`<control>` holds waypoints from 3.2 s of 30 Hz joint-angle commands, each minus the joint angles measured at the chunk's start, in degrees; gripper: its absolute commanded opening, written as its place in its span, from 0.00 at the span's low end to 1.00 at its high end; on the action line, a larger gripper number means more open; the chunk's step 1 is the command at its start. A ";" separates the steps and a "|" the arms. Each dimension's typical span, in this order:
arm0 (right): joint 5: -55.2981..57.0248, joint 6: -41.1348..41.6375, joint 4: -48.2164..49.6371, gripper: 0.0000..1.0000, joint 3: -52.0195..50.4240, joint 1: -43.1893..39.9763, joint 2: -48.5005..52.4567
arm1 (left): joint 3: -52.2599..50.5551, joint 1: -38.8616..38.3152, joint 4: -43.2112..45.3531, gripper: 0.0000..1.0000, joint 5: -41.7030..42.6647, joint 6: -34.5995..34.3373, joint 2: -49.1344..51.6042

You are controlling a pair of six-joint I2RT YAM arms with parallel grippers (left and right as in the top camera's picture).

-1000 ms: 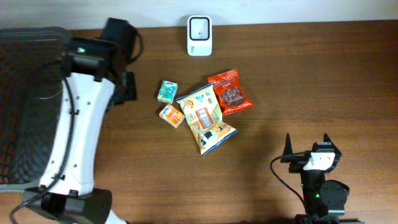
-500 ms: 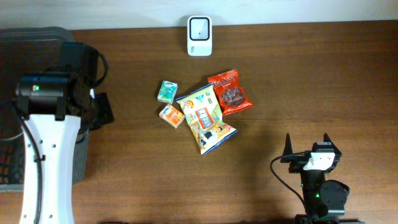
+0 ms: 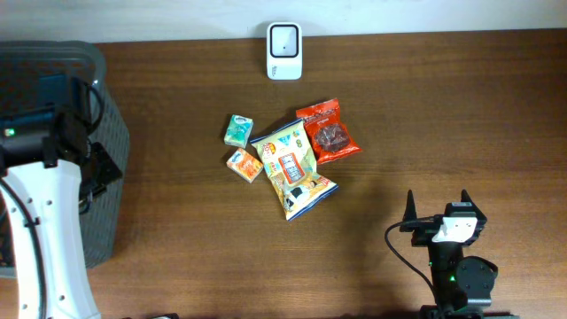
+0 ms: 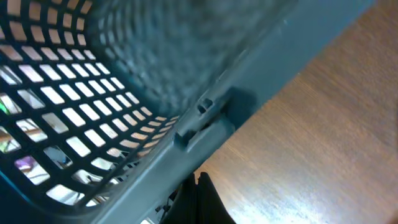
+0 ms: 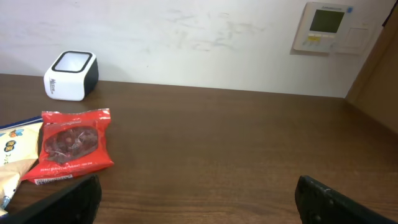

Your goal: Scan the item barcode

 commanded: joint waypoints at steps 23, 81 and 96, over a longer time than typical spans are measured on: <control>0.33 -0.42 -0.11 0.98 -0.52 0.35 -0.37 | -0.17 -0.15 23.74 0.00 8.63 8.26 5.01; 0.33 -0.42 -0.13 0.98 -0.52 0.35 -0.37 | -7.45 -23.41 20.41 0.99 13.77 -1.88 -4.33; -43.69 11.65 20.15 0.99 -0.22 0.35 -0.37 | -7.45 -23.41 20.35 0.99 13.73 -1.86 -1.70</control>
